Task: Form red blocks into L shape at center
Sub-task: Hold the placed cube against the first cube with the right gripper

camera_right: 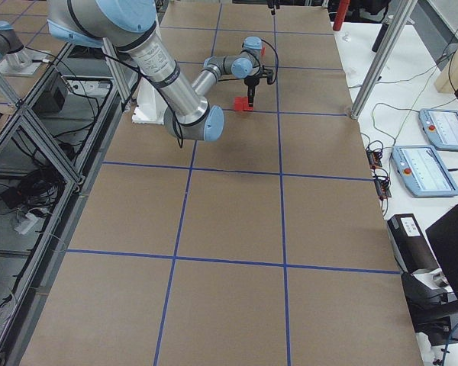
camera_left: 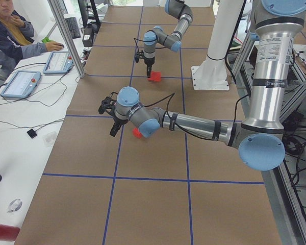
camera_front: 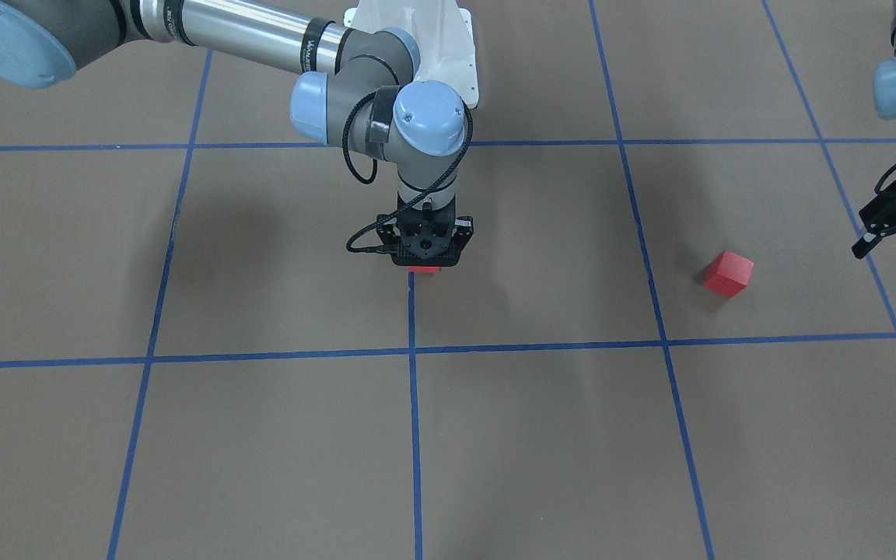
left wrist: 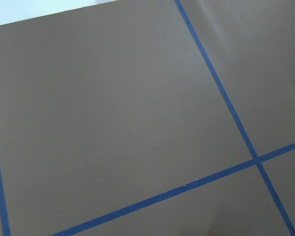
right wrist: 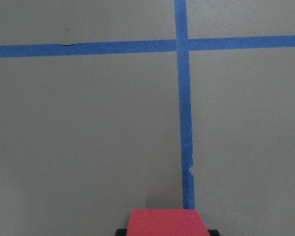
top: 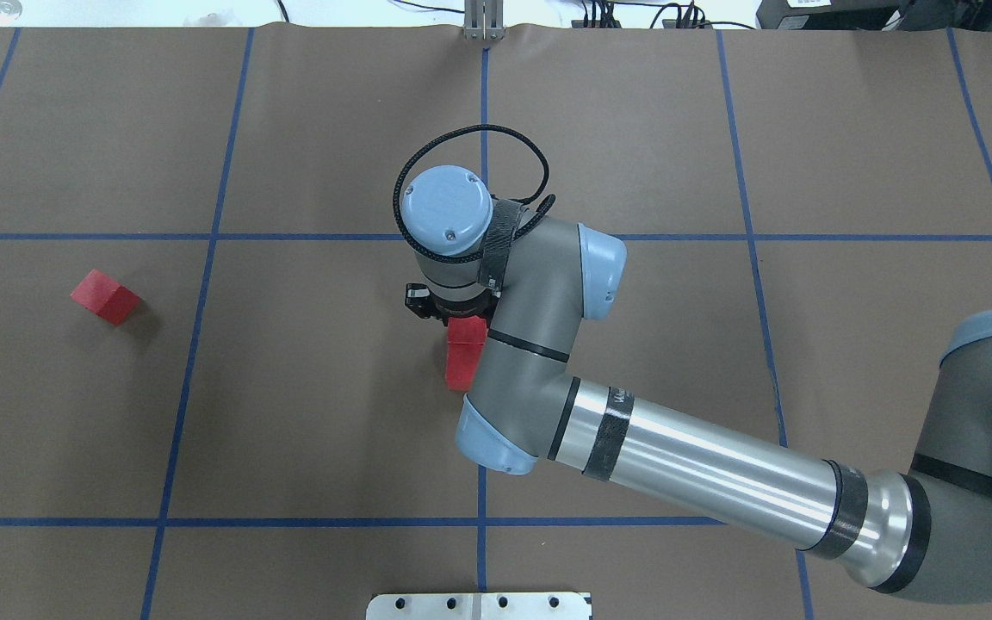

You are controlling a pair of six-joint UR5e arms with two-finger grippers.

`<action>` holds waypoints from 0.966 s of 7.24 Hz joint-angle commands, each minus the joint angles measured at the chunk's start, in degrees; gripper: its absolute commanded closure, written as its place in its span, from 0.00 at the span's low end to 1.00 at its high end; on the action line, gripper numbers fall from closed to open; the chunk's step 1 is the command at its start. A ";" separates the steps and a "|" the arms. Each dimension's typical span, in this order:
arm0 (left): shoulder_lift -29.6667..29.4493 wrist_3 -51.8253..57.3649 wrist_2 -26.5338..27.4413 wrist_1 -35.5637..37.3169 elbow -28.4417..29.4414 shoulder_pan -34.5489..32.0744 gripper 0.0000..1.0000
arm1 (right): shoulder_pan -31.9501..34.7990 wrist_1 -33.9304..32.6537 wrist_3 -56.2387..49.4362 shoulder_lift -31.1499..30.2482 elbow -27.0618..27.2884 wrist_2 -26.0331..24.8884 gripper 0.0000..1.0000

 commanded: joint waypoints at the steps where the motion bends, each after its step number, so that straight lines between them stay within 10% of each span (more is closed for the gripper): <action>1: 0.00 0.00 0.00 0.00 0.05 0.00 0.00 | 0.00 0.00 -0.02 0.01 -0.05 0.08 0.78; 5: -0.09 0.00 0.00 0.00 0.05 0.00 0.00 | -0.09 0.00 -0.02 -0.08 -0.05 0.17 0.47; 6: 0.00 0.00 0.00 0.00 0.05 0.00 0.00 | -0.53 0.09 0.15 -0.08 -0.05 -0.01 0.02; 7: 0.00 0.00 0.09 0.00 0.05 0.00 0.00 | -0.53 0.18 0.07 -0.08 -0.05 -0.01 0.02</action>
